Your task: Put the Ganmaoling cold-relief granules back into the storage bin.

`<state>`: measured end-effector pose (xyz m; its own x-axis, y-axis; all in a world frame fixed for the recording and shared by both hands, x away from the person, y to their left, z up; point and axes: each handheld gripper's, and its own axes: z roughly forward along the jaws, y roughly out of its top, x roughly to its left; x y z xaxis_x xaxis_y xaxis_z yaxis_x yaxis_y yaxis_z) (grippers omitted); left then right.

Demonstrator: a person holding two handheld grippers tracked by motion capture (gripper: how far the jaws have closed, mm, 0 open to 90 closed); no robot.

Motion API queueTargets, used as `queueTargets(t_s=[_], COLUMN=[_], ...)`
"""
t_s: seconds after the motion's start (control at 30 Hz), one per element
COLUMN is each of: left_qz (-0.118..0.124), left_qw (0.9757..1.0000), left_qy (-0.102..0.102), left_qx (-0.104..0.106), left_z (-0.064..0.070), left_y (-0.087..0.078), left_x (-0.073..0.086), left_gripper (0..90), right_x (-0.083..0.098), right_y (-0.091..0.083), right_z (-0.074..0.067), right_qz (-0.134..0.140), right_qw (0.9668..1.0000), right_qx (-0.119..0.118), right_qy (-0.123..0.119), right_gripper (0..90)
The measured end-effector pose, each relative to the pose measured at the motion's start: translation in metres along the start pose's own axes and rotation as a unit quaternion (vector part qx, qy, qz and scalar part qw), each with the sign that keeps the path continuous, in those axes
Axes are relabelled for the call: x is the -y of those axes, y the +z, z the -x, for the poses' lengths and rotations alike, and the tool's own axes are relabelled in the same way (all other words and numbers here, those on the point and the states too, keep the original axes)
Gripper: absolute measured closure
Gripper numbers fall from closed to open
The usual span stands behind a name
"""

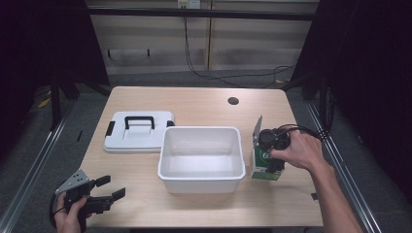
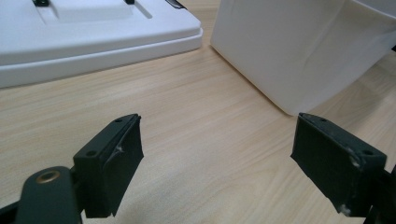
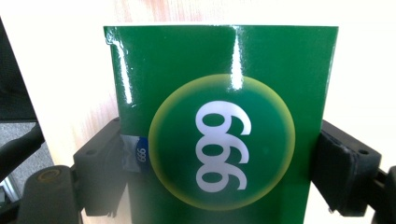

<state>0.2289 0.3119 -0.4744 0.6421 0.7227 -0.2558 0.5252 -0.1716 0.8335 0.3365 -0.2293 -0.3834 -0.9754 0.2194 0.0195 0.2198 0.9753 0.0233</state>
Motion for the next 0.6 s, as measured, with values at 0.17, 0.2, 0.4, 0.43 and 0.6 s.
queueTargets(t_s=[0.17,0.2,0.4,0.43,0.6], left_qz=[0.0,0.0,0.0,0.0,0.0], left_qw=[1.0,1.0,1.0,1.0,1.0], left_qy=[0.001,0.001,0.001,0.001,0.001], left_qx=[0.001,0.001,0.001,0.001,0.001], left_z=[0.0,0.0,0.0,0.0,0.0], left_y=[0.0,0.0,0.0,0.0,0.0], left_x=[0.0,0.0,0.0,0.0,0.0], left_gripper=[15.9,15.9,15.8,15.8,15.8], right_x=[0.0,-0.001,-0.001,-0.001,0.002], right_y=[-0.008,-0.01,-0.02,-0.02,-0.028], right_z=[0.0,0.0,0.001,0.001,-0.001], right_qz=[-0.002,-0.003,0.003,0.003,-0.002], right_qw=[1.0,1.0,1.0,1.0,0.9999], right_qx=[0.002,0.002,0.006,0.006,0.009], right_qy=[-0.001,-0.001,-0.006,-0.006,-0.005], right_gripper=[15.9,15.9,15.9,15.9,15.9])
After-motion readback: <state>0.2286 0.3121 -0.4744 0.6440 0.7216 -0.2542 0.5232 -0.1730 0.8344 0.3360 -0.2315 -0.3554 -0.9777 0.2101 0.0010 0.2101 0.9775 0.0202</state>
